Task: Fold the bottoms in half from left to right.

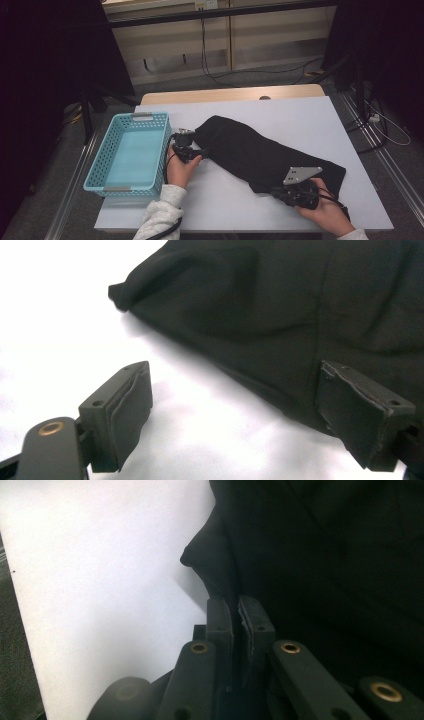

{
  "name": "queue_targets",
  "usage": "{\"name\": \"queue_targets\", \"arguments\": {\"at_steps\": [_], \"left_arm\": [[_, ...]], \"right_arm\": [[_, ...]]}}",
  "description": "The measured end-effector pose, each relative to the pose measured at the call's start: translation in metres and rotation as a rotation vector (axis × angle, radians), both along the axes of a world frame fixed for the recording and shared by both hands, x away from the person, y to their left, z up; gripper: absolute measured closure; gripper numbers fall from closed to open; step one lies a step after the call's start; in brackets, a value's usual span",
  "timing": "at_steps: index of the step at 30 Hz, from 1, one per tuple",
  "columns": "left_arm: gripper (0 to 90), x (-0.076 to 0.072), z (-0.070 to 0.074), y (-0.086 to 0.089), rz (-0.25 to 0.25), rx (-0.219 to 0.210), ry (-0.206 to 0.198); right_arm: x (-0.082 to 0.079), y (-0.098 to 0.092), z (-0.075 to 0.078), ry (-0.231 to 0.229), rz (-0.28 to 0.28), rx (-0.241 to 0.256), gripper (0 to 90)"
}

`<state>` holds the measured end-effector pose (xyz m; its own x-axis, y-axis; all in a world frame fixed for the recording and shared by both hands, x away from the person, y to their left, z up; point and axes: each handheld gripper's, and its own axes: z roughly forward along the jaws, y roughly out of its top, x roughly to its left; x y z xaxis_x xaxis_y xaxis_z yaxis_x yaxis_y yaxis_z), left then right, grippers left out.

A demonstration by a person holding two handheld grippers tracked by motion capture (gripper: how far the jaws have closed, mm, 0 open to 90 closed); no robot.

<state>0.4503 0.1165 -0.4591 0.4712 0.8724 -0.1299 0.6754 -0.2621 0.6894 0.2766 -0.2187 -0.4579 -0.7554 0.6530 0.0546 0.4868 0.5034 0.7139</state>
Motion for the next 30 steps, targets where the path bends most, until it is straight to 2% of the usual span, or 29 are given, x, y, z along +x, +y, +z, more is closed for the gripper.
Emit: {"name": "queue_targets", "arguments": {"at_steps": [2, 4, 5, 10, 12, 14, 17, 19, 22, 25, 26, 27, 30], "left_arm": [[19.1, 0.001, -0.002, -0.001, -0.003, 0.011, -0.014], [23.1, 0.003, -0.002, -0.003, 0.011, -0.027, -0.010], [26.5, 0.003, -0.001, -0.004, 0.015, -0.020, -0.010], [54.9, 0.007, 0.000, -0.009, -0.004, -0.029, -0.004], [70.2, 0.011, 0.000, -0.008, -0.006, -0.084, 0.027], [78.6, 0.013, 0.000, -0.007, -0.014, -0.087, 0.033], [85.3, 0.016, 0.007, -0.006, -0.007, -0.092, 0.026], [85.9, 0.018, 0.015, -0.002, 0.009, -0.105, -0.006], [86.2, 0.020, 0.025, 0.003, 0.024, -0.131, -0.011], [86.0, 0.020, 0.023, 0.000, 0.014, -0.126, 0.014], [85.6, 0.019, 0.021, -0.001, 0.009, -0.114, 0.014], [84.1, 0.018, 0.018, -0.001, 0.007, -0.102, 0.015], [68.8, 0.016, 0.013, -0.002, 0.004, -0.059, 0.009]], "right_arm": [[0.000, 0.002, -0.001, 0.000, 0.003, -0.004, 84.6], [0.001, 0.002, -0.001, 0.001, 0.003, -0.004, 84.6], [0.001, 0.001, -0.002, 0.003, -0.001, -0.002, 84.6], [0.002, 0.002, -0.002, 0.001, 0.000, 0.008, 84.7], [0.002, 0.001, -0.002, -0.004, -0.004, 0.010, 84.8], [0.003, 0.001, -0.001, -0.006, -0.006, 0.009, 84.8], [0.003, 0.003, -0.002, -0.012, -0.007, 0.013, 84.9], [0.003, 0.003, 0.000, -0.014, 0.002, 0.019, 85.0], [0.001, 0.001, 0.005, -0.015, 0.024, 0.035, 85.2], [-0.001, 0.002, 0.006, -0.014, 0.042, 0.039, 84.1], [-0.001, 0.002, 0.005, -0.011, 0.043, 0.031, 80.4], [-0.001, 0.004, 0.004, -0.012, 0.040, 0.029, 75.7], [-0.001, 0.008, 0.004, -0.026, 0.035, 0.023, 69.0]]}}
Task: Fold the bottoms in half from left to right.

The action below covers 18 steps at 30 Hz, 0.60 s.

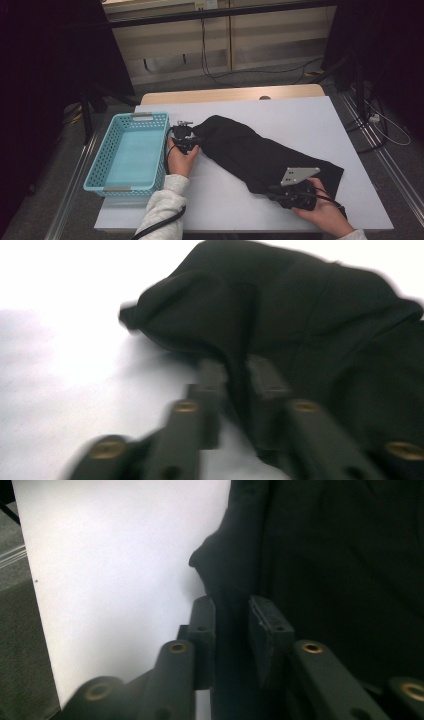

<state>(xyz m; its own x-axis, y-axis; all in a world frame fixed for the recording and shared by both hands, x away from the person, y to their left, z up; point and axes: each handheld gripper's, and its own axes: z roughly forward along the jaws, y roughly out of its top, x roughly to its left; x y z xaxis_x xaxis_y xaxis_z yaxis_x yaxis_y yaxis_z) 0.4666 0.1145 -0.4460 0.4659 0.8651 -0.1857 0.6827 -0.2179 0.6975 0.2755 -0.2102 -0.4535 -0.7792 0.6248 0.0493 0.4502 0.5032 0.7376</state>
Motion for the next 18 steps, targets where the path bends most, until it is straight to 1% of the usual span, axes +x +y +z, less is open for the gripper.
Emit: {"name": "queue_targets", "arguments": {"at_steps": [3, 5, 6, 7, 8, 9, 10, 13, 14, 15, 16, 18], "left_arm": [[59.3, -0.001, 0.002, 0.003, 0.000, 0.016, -0.010], [50.6, -0.001, 0.005, 0.004, 0.012, 0.018, -0.019], [46.3, -0.002, 0.007, 0.005, 0.013, 0.026, -0.022], [42.4, -0.002, 0.008, 0.005, 0.011, 0.036, -0.023], [37.8, -0.003, 0.008, 0.006, 0.010, 0.037, -0.026], [35.3, -0.004, 0.008, 0.006, 0.010, 0.040, -0.031], [31.9, -0.006, 0.008, 0.007, 0.010, 0.045, -0.035], [23.6, -0.009, 0.006, 0.006, -0.019, 0.058, -0.034], [21.2, -0.011, 0.005, 0.006, -0.026, 0.073, -0.042], [18.8, -0.013, 0.004, 0.006, -0.030, 0.073, -0.041], [18.8, -0.014, 0.004, 0.006, -0.037, 0.073, -0.046], [17.0, -0.017, 0.003, 0.007, -0.055, 0.090, -0.056]], "right_arm": [[0.001, 0.006, 0.003, -0.023, -0.017, 0.017, 63.5], [0.002, 0.010, 0.005, -0.045, -0.031, 0.028, 58.0], [0.002, 0.012, 0.005, -0.054, -0.038, 0.034, 55.8], [0.003, 0.014, 0.006, -0.058, -0.042, 0.047, 55.5], [0.004, 0.016, 0.006, -0.058, -0.038, 0.051, 55.4], [0.004, 0.018, 0.007, -0.062, -0.037, 0.053, 55.8], [0.004, 0.020, 0.007, -0.074, -0.037, 0.049, 56.7], [0.004, 0.027, 0.007, -0.098, -0.036, 0.034, 59.5], [0.004, 0.030, 0.008, -0.103, -0.042, 0.033, 61.3], [0.004, 0.032, 0.009, -0.106, -0.043, 0.044, 63.5], [0.005, 0.034, 0.009, -0.101, -0.028, 0.051, 65.1], [0.006, 0.040, 0.008, -0.100, -0.018, 0.038, 64.8]]}}
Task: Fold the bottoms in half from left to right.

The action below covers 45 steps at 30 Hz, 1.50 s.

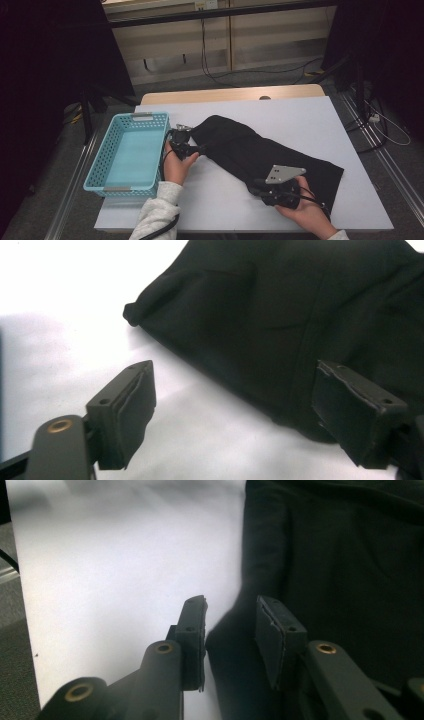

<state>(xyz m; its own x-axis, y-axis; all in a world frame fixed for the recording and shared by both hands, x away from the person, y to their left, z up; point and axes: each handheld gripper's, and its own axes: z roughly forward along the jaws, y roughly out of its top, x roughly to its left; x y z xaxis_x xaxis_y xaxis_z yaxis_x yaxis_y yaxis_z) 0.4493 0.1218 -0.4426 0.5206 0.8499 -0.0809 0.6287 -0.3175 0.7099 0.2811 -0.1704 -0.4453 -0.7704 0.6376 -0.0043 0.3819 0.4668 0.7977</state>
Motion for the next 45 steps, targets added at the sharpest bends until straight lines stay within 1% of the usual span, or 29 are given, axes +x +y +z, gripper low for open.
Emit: {"name": "queue_targets", "arguments": {"at_steps": [2, 4, 6, 8, 9, 12, 13, 14, 16, 18, 20, 22, 23, 24, 25, 27, 28, 29, 30, 31, 35, 37, 38, 39, 40, 41, 42, 43, 45], "left_arm": [[15.8, -0.003, -0.001, 0.001, -0.006, 0.009, -0.002], [15.5, -0.005, -0.001, 0.003, -0.012, 0.023, -0.001], [14.9, -0.006, -0.002, 0.004, -0.010, 0.009, 0.005], [14.5, -0.008, -0.001, 0.004, -0.006, 0.014, -0.007], [14.4, -0.008, 0.000, 0.004, -0.006, 0.008, -0.005], [14.2, -0.009, 0.001, 0.006, 0.000, 0.008, -0.015], [14.1, -0.009, 0.001, 0.006, 0.006, 0.003, -0.015], [14.1, -0.009, 0.001, 0.007, 0.014, 0.000, -0.020], [14.1, -0.008, 0.002, 0.008, 0.013, -0.006, -0.013], [14.1, -0.007, 0.002, 0.008, 0.022, -0.015, -0.016], [14.1, -0.005, 0.002, 0.008, 0.022, -0.020, -0.014], [14.2, -0.003, 0.001, 0.008, 0.038, -0.028, -0.018], [14.7, -0.001, 0.000, 0.008, 0.043, -0.037, -0.009], [14.7, 0.002, -0.001, 0.008, 0.041, -0.034, 0.010], [15.6, 0.004, -0.003, 0.007, 0.042, -0.023, 0.018], [17.3, 0.009, -0.006, 0.005, 0.055, -0.025, 0.041], [24.6, 0.013, -0.009, 0.005, 0.074, -0.040, 0.061], [25.6, 0.013, -0.009, 0.005, 0.074, -0.040, 0.061], [25.6, 0.016, -0.011, 0.005, 0.099, -0.040, 0.062], [26.7, 0.018, -0.013, 0.004, 0.106, -0.033, 0.059], [37.3, 0.024, -0.015, 0.005, 0.145, -0.069, 0.052], [51.0, 0.026, -0.015, 0.004, 0.140, -0.067, 0.053], [54.6, 0.026, -0.015, 0.004, 0.137, -0.070, 0.055], [60.2, 0.027, -0.015, 0.003, 0.131, -0.071, 0.057], [66.3, 0.028, -0.014, 0.003, 0.126, -0.083, 0.062], [76.6, 0.028, -0.013, 0.004, 0.128, -0.083, 0.059], [76.6, 0.028, -0.011, 0.004, 0.125, -0.087, 0.059], [79.5, 0.029, -0.009, 0.005, 0.127, -0.085, 0.060], [83.6, 0.028, -0.001, 0.008, 0.128, -0.083, 0.044]], "right_arm": [[0.002, 0.007, -0.004, 0.012, 0.005, -0.010, 64.0], [0.006, 0.013, -0.010, 0.017, 0.000, -0.036, 60.6], [0.010, 0.018, -0.015, 0.034, -0.018, -0.063, 60.0], [0.012, 0.020, -0.020, 0.035, -0.024, -0.086, 60.9], [0.012, 0.020, -0.021, 0.029, -0.029, -0.079, 62.2], [0.015, 0.017, -0.020, 0.036, -0.051, -0.076, 73.4], [0.016, 0.015, -0.021, 0.042, -0.056, -0.066, 77.5], [0.017, 0.014, -0.021, 0.042, -0.062, -0.065, 80.1], [0.018, 0.013, -0.020, 0.049, -0.061, -0.062, 82.6], [0.018, 0.012, -0.019, 0.063, -0.049, -0.059, 83.7], [0.017, 0.010, -0.017, 0.094, -0.034, -0.047, 84.1], [0.012, 0.009, -0.013, 0.100, -0.010, -0.047, 84.2], [0.008, 0.009, -0.011, 0.103, 0.003, -0.049, 84.2], [0.008, 0.009, -0.011, 0.103, 0.003, -0.049, 84.2], [0.006, 0.008, -0.010, 0.103, 0.011, -0.046, 84.2], [0.004, 0.006, -0.009, 0.113, 0.018, -0.031, 84.2], [0.003, 0.004, -0.009, 0.123, 0.031, -0.018, 84.1], [0.003, 0.004, -0.009, 0.123, 0.031, -0.018, 84.1], [0.003, 0.004, -0.009, 0.124, 0.031, -0.017, 84.0], [0.002, 0.003, -0.009, 0.125, 0.031, -0.014, 83.9], [0.001, 0.004, -0.011, 0.125, 0.041, -0.011, 82.8], [0.002, 0.004, -0.012, 0.129, 0.037, -0.009, 80.3], [0.002, 0.004, -0.012, 0.127, 0.040, -0.008, 78.0], [0.002, 0.004, -0.011, 0.129, 0.042, -0.007, 74.3], [0.002, 0.003, -0.010, 0.125, 0.037, -0.003, 71.1], [0.001, 0.002, -0.008, 0.123, 0.037, 0.007, 65.1], [0.001, 0.002, -0.008, 0.123, 0.037, 0.007, 65.1], [0.001, 0.000, -0.007, 0.117, 0.029, 0.010, 62.5], [0.001, -0.003, -0.005, 0.111, 0.027, 0.016, 60.8]]}}
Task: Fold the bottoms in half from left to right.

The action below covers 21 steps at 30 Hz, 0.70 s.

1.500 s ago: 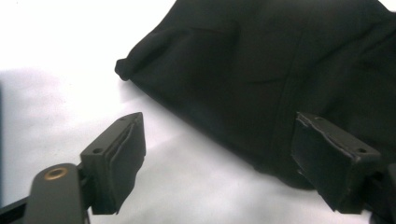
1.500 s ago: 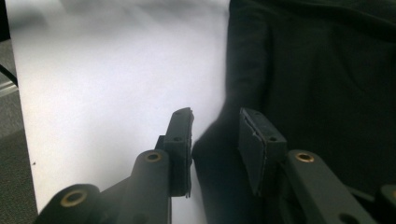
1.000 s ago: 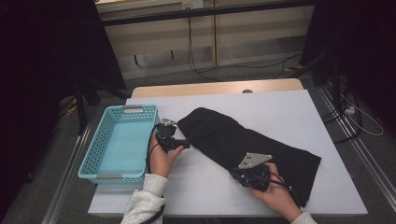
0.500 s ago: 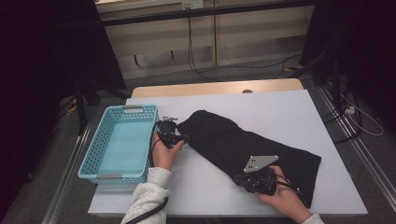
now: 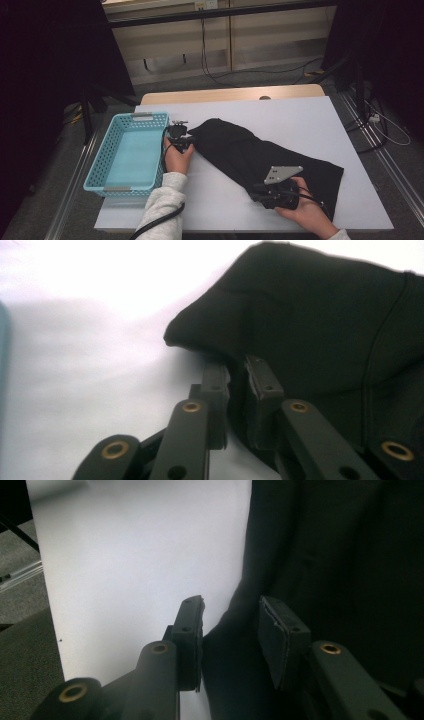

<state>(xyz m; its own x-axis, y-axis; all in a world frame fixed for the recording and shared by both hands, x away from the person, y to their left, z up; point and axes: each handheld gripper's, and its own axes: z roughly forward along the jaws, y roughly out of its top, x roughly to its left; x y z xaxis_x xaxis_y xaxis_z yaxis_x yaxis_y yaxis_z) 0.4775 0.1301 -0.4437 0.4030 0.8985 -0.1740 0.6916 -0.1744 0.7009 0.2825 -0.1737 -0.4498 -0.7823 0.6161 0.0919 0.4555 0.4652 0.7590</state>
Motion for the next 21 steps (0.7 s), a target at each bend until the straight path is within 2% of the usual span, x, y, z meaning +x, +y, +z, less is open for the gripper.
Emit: {"name": "queue_targets", "arguments": {"at_steps": [3, 6, 8, 12, 14, 15, 18, 21], "left_arm": [[84.3, -0.002, 0.011, 0.003, 0.002, 0.017, -0.024], [85.0, -0.003, 0.015, 0.006, 0.010, 0.004, -0.032], [85.0, -0.003, 0.016, 0.007, 0.013, 0.011, -0.043], [82.4, -0.003, 0.015, 0.012, 0.031, -0.009, -0.026], [67.5, -0.004, 0.015, 0.013, 0.039, 0.002, -0.023], [59.8, -0.004, 0.014, 0.012, 0.029, -0.005, -0.009], [49.4, -0.006, 0.015, 0.012, -0.003, -0.013, -0.002], [36.4, -0.010, 0.014, 0.009, -0.039, 0.007, -0.003]], "right_arm": [[0.001, -0.008, 0.003, 0.000, -0.030, 0.014, 54.4], [0.005, -0.022, 0.008, -0.003, -0.096, 0.038, 45.5], [0.005, -0.025, 0.009, -0.008, -0.109, 0.041, 44.2], [0.010, -0.045, 0.016, -0.027, -0.198, 0.058, 36.0], [0.011, -0.055, 0.019, -0.043, -0.247, 0.059, 31.7], [0.012, -0.061, 0.020, -0.044, -0.265, 0.058, 31.4], [0.015, -0.077, 0.021, -0.052, -0.327, 0.036, 31.2], [0.018, -0.088, 0.018, -0.056, -0.392, 0.020, 29.7]]}}
